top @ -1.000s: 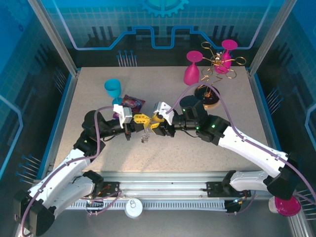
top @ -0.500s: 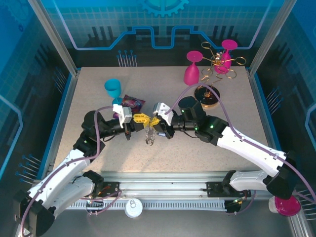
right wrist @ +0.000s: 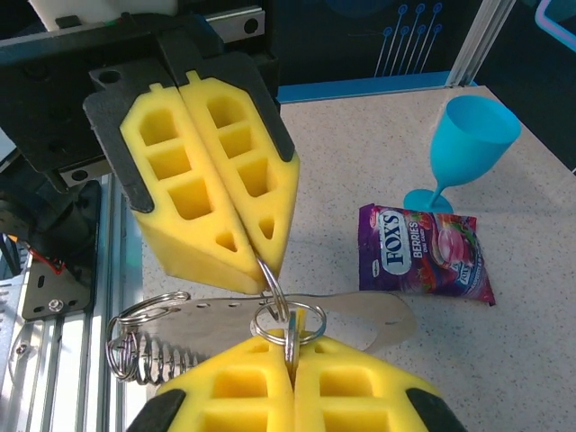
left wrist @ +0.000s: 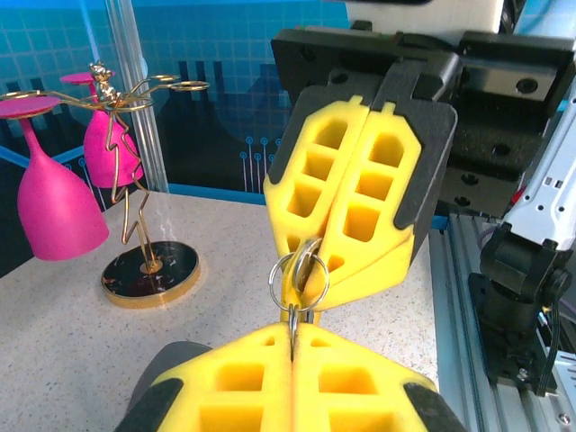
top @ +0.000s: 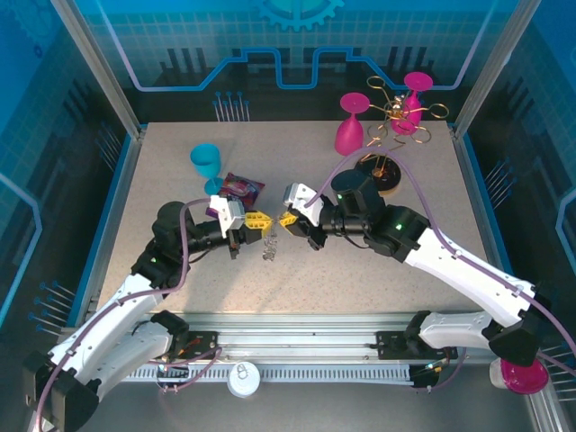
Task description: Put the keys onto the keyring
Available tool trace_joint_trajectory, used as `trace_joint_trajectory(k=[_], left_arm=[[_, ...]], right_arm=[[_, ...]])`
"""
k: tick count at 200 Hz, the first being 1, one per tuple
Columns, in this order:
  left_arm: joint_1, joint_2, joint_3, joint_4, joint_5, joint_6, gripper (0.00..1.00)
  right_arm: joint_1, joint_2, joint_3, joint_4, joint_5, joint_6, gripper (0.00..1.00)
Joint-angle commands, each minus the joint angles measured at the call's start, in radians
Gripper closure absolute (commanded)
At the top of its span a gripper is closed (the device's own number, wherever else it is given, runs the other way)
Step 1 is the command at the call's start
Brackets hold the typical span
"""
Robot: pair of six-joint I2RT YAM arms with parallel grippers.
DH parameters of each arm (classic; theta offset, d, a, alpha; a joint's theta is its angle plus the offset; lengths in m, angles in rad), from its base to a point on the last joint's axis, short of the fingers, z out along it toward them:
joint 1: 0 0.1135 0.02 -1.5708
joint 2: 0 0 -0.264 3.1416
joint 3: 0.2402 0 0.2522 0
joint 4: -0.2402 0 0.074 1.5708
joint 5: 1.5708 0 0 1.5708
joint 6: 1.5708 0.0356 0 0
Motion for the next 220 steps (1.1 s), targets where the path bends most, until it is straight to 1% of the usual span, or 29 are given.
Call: trace_joint_trajectory(k=[1,51,58,72,81,93,107,121,145,159,171,186,201,220], left_arm=[[-0.004,-0.022,0.012,-0.023,-0.019,0.039,1.00],[-0.004,-0.012,0.015,-0.083,-0.040,0.071,1.00],[-0.004,-0.013,0.011,-0.085,-0.044,0.069,0.90],[-0.003,-0.021,-0.001,-0.077,-0.061,0.061,0.62],[-0.004,-0.031,-0.010,-0.066,-0.077,0.051,0.51],[-0.003,-0.047,-0.022,-0.049,-0.104,0.038,0.41],[-0.003,-0.076,-0.033,-0.029,-0.158,0.031,0.39],[-0.003,-0.126,-0.053,0.023,-0.291,-0.003,0.34],[-0.003,-0.215,-0.120,0.130,-0.579,-0.039,0.27],[-0.004,-0.253,-0.129,0.128,-0.756,-0.050,0.26],[-0.002,-0.275,-0.125,0.106,-0.880,-0.043,0.24],[-0.002,-0.290,-0.111,0.081,-0.996,-0.035,0.21],[-0.002,-0.297,-0.099,0.069,-1.071,-0.030,0.19],[-0.001,-0.292,-0.092,0.069,-1.235,-0.050,0.18]], right_arm=[[0.016,-0.004,0.049,-0.060,0.020,-0.036,1.00],[0.030,0.012,0.075,-0.097,0.058,-0.064,1.00],[0.031,0.018,0.081,-0.103,0.059,-0.069,1.00],[0.035,0.030,0.089,-0.114,0.060,-0.076,1.00],[0.037,0.039,0.092,-0.119,0.063,-0.081,1.00],[0.039,0.048,0.091,-0.126,0.068,-0.086,1.00],[0.039,0.058,0.088,-0.127,0.074,-0.090,1.00],[0.040,0.079,0.085,-0.126,0.076,-0.091,1.00],[0.049,0.139,0.080,-0.078,0.048,-0.077,1.00],[0.072,0.191,0.096,-0.033,0.026,-0.067,1.00],[0.095,0.235,0.118,0.005,0.014,-0.056,1.00],[0.126,0.299,0.153,0.056,-0.013,-0.034,1.00],[0.154,0.348,0.168,0.123,-0.029,0.004,1.00],[0.165,0.392,0.135,0.274,-0.064,0.100,1.00]])
